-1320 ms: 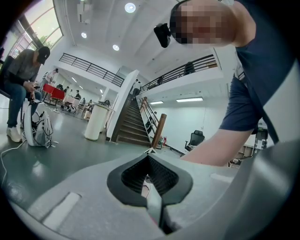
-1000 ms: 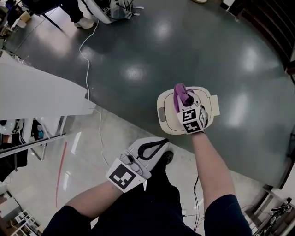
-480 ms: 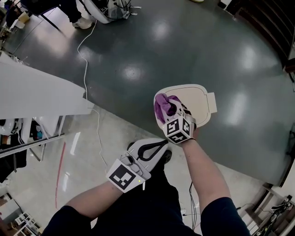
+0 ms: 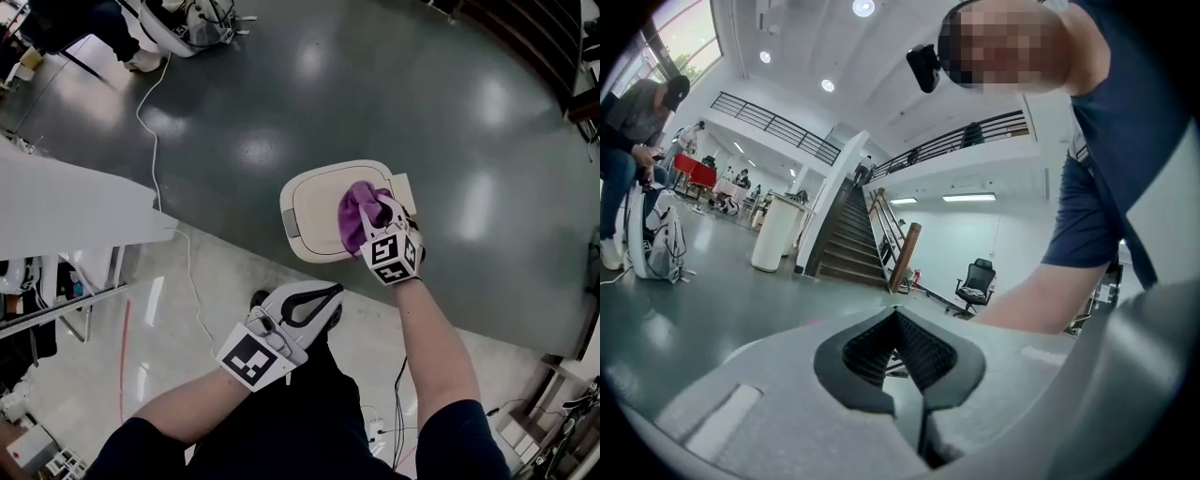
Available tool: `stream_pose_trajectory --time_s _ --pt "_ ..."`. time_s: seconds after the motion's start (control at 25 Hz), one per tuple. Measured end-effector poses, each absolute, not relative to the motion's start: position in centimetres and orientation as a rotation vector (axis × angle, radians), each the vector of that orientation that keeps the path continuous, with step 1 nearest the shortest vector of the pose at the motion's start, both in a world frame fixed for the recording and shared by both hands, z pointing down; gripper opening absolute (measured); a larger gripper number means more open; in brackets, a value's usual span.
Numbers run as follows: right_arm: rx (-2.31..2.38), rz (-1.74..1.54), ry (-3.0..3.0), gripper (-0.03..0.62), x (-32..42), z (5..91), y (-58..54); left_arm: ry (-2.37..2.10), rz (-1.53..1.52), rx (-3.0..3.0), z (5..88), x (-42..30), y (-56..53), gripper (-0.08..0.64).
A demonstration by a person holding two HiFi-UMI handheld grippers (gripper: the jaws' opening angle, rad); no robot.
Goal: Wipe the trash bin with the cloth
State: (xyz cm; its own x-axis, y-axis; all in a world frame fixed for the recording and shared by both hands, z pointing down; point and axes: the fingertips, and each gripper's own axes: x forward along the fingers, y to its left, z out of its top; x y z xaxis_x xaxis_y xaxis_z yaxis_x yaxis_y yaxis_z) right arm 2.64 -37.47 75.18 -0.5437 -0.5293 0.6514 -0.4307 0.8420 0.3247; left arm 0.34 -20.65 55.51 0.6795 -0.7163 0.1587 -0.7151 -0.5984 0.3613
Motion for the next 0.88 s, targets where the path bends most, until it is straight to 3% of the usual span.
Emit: stream_pose_trajectory --time_s 0.44,0.64,0.88 --pt "0.97 0.066 -2.16 0.074 13.5 76.2 -38.0 -1.022 0.031 2.535 55.7 4.8 -19.8 -0.002" --pt "1.0 0.113 -2.214 0.074 12.2 75.9 -34.8 -1.012 0.045 2.538 55.6 4.4 -18.7 -0.003" --pt "0.845 0.035 -2.288 0.074 5.6 75.6 -29.1 -1.04 0.052 2.534 55.2 2.0 -17.3 -0.002"
